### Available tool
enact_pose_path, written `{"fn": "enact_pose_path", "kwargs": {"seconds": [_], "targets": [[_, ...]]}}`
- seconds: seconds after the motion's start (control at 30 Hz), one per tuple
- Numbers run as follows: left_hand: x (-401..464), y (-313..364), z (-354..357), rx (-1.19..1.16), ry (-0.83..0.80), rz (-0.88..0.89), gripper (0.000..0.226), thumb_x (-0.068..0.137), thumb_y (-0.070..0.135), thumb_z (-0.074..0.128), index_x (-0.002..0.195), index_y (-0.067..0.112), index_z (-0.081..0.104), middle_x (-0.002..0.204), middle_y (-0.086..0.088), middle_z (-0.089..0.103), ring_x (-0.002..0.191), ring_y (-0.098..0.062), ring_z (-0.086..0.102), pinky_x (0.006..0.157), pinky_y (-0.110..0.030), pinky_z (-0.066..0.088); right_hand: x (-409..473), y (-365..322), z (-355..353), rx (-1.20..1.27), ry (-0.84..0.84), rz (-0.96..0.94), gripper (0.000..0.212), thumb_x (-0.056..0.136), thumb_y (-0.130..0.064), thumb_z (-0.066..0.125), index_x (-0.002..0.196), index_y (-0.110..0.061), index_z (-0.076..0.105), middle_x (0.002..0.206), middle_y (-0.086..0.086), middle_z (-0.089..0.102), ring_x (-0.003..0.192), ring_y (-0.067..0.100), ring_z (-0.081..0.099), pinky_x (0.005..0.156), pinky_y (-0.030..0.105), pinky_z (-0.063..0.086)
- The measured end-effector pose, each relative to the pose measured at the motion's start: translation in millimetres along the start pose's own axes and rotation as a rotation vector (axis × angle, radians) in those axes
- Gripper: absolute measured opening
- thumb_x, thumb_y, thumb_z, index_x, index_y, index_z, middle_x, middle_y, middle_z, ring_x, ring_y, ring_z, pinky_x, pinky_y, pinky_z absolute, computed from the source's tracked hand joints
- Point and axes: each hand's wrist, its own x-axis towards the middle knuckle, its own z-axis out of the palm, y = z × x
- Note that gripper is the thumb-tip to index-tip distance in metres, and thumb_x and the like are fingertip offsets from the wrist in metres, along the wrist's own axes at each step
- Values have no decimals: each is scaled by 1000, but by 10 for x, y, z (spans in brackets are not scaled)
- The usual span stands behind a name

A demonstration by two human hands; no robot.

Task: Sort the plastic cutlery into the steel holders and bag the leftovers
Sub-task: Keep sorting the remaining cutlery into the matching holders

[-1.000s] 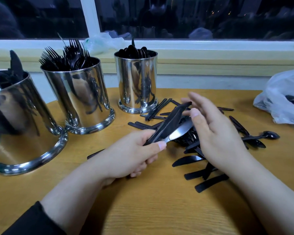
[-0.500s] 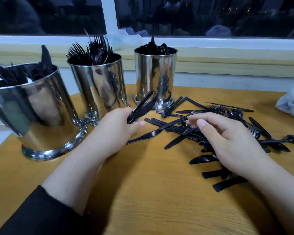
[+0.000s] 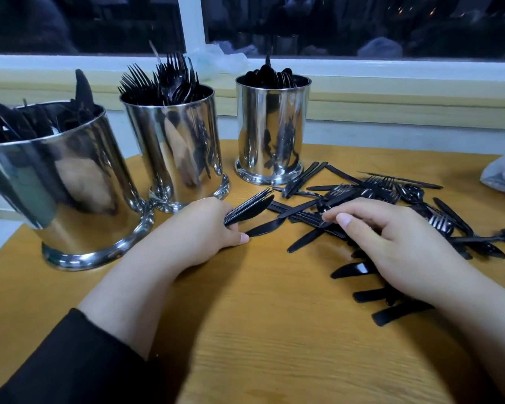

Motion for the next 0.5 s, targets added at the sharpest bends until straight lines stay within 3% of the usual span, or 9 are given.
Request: {"fn": "enact_pose_path", "kwargs": {"seconds": [0.17,0.33,0.5], "targets": [[7,-1,1,57,-46,11,28,95,47,68,88,21,61,82,2,60,73,-14,56,62,-29,43,3,17,4,20,37,-16,28,98,-45,46,111,-45,71,110,-36,65,108,-13,56,83,13,41],[17,-15,12,100,-52,15,29,96,49,66,88,22,60,85,3,59,77,-14,56,68,-32,47,6,15,4,31,62,-29,27,99,-40,47,110,-43,72,107,-35,66,106,-13,57,77,-1,36],[16,-10,11,98,-47,15,28,95,48,67,89,22,61,87,2,62,79,-16,60,71,-33,50,4,6,-1,23,68,-35,26,100,-40,47,111,-44,71,106,-34,66,103,-13,56,74,-2,35]]}}
